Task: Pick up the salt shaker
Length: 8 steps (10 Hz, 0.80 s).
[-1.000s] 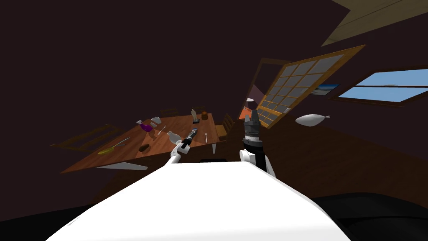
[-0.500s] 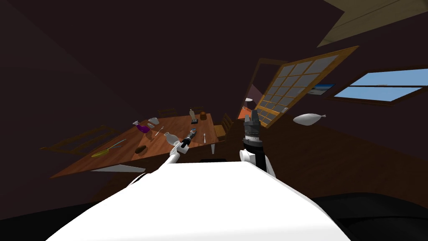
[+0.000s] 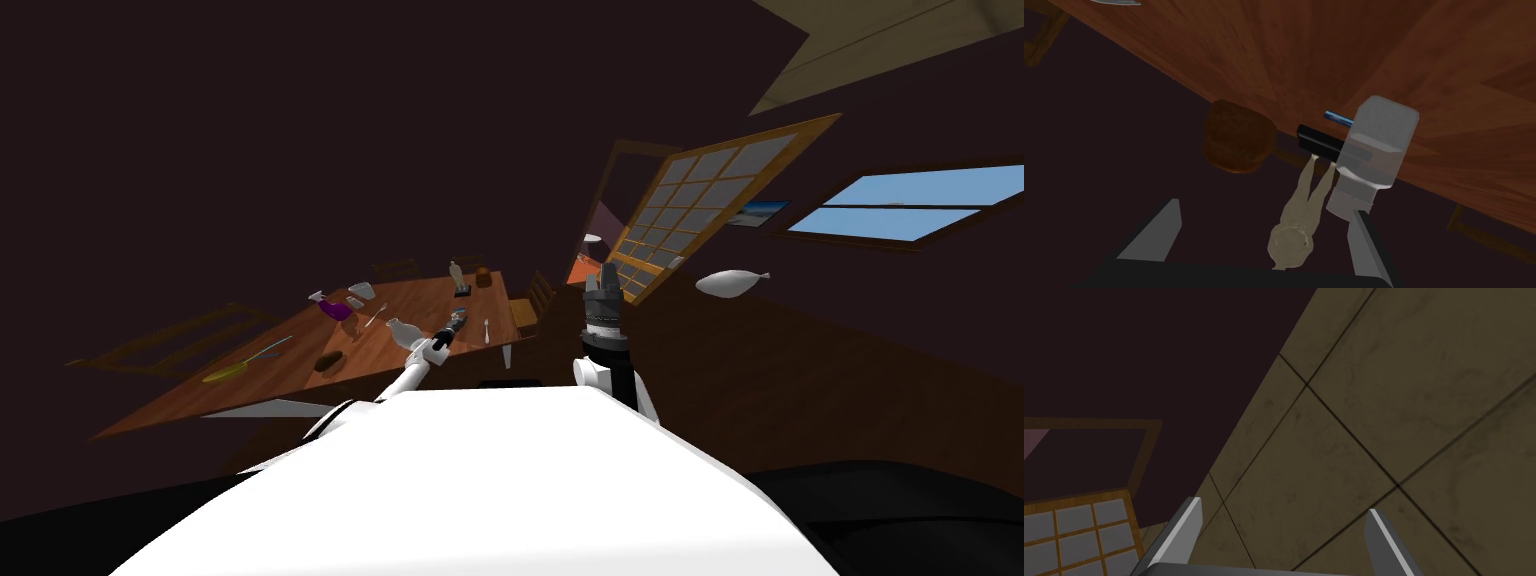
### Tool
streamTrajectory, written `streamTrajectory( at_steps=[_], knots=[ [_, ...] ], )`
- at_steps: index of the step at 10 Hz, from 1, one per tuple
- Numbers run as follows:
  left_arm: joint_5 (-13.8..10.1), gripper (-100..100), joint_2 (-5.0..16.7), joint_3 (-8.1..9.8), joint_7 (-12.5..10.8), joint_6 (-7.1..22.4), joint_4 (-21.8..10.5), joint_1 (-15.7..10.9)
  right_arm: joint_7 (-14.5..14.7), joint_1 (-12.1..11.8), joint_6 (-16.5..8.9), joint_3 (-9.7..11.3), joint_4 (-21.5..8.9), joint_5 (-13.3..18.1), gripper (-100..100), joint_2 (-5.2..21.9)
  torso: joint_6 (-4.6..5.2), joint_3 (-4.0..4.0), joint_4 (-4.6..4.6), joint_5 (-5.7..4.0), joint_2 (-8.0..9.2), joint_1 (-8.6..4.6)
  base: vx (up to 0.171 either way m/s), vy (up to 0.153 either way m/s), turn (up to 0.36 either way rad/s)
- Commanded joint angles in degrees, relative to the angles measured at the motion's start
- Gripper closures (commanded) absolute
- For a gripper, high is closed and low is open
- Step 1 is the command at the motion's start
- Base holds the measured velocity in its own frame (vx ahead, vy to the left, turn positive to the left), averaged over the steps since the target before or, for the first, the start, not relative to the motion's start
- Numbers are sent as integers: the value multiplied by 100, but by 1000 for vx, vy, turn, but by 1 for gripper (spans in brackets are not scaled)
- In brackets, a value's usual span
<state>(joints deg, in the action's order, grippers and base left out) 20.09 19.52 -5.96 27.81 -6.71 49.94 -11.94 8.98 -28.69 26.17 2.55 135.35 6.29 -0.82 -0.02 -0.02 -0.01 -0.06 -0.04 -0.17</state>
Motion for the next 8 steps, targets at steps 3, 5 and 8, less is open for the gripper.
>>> streamTrajectory(
  at_steps=[3,5,8],
  knots=[
    [37,-100,161,-51,-43,82,-510,-282,0,0,0,0,0,0,0,0,-2,1,0,3,3,13,12,-23,-24],
    [37,-100,161,-51,-43,82,-662,-282,0,0,0,0,0,0,0,0,-1,1,0,3,2,13,8,-10,-7],
    [81,-100,312,-84,-79,150,-1187,-562,0,0,0,0,0,0,0,0,-2,1,0,3,3,13,10,-20,-32]
  ],
)
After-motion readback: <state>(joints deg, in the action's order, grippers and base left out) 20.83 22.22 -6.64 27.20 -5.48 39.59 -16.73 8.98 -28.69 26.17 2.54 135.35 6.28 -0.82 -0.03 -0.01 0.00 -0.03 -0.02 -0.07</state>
